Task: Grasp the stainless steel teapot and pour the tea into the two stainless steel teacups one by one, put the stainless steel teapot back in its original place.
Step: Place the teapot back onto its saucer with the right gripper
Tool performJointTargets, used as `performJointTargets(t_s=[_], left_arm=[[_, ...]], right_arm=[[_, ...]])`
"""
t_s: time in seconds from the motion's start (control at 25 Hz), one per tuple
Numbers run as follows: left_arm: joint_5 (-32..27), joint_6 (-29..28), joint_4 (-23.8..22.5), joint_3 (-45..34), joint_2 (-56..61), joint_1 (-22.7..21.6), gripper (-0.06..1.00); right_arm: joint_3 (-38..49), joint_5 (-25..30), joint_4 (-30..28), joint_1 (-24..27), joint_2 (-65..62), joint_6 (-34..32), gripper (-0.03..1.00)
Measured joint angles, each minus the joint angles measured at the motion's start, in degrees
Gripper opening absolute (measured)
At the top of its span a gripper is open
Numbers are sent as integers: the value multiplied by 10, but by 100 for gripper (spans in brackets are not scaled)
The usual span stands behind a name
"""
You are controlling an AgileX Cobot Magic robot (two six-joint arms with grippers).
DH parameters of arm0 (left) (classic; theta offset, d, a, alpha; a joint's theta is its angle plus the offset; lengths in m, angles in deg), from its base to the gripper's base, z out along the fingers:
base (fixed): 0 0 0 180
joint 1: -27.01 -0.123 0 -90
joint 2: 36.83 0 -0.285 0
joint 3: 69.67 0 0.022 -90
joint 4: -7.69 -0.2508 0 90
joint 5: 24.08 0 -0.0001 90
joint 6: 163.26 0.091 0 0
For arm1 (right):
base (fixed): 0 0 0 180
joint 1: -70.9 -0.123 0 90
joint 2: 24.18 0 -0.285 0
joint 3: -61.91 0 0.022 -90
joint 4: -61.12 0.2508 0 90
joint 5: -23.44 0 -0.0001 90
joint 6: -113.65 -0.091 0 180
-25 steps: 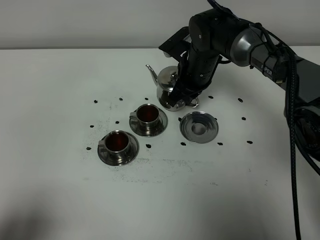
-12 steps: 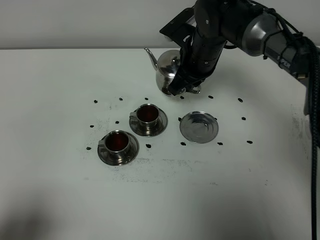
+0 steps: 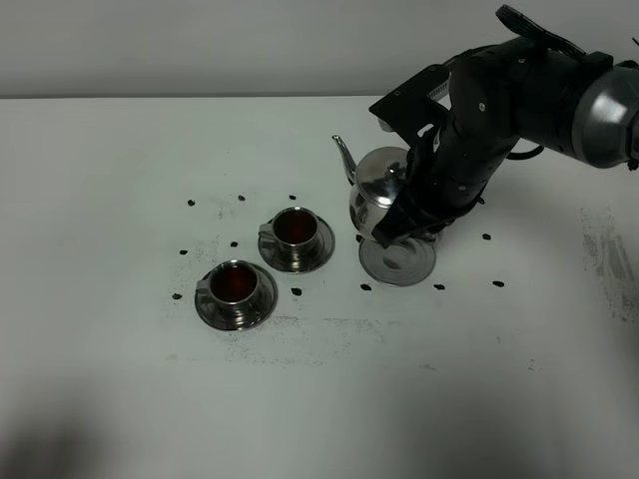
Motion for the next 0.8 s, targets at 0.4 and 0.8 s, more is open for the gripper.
performJointTargets(t_s=[0.4,0.8], left_arm=[[0,0,0,0,0,0,57],[0,0,0,0,0,0,57]], right_arm=[[74,-48,14,0,-2,-4,18],[75,-74,13,19,9,-5,18]])
